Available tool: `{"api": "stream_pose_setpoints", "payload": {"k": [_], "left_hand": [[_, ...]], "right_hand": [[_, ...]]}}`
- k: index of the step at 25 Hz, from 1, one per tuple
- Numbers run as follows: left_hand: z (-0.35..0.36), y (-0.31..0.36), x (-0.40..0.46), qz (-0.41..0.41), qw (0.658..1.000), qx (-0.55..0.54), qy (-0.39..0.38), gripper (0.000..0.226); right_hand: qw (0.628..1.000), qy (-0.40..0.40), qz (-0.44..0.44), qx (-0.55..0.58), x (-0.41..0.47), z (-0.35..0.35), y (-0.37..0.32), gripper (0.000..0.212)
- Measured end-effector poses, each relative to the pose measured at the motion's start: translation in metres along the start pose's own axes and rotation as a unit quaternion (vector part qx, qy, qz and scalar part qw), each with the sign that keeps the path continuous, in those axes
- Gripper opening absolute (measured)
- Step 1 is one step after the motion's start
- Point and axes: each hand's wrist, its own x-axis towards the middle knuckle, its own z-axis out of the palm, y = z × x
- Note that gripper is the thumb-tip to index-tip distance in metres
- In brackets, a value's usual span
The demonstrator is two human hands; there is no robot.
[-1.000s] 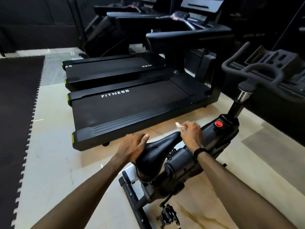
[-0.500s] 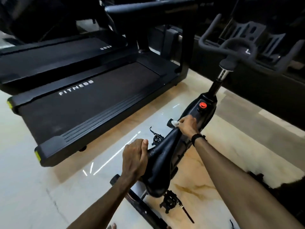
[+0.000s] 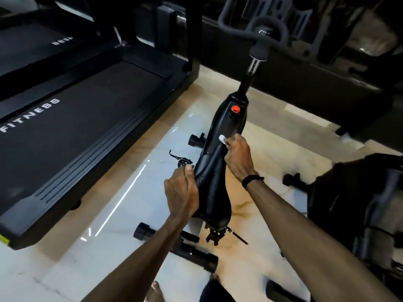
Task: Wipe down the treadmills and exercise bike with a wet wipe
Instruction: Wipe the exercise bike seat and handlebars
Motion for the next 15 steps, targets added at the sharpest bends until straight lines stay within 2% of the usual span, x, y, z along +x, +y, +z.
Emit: {"api": "stream_pose_setpoints", "payload": {"k": [3, 8, 12, 15], "left_hand": [[-0.002, 0.002, -0.001, -0.005, 1.000, 0.003, -0.014, 0.065], [-0.004, 0.004, -0.003, -0.009, 0.999, 0.031, -0.039, 0.053], [-0.004, 0.003, -0.004, -0.017, 0.999, 0.023, -0.047, 0.058], [-0.004, -0.001, -0.005, -0.016, 0.999, 0.013, -0.037, 0.073]], "right_hand": [[0.997, 0.024, -0.070, -0.019, -0.039, 0.002, -0.014, 0.030], [0.993, -0.025, -0.101, -0.057, -0.092, -0.006, -0.049, 0.036], [0.991, -0.060, -0.115, -0.041, -0.128, -0.014, -0.055, 0.049], [0.987, -0.088, -0.137, -0.015, -0.152, -0.022, -0.058, 0.052]]}}
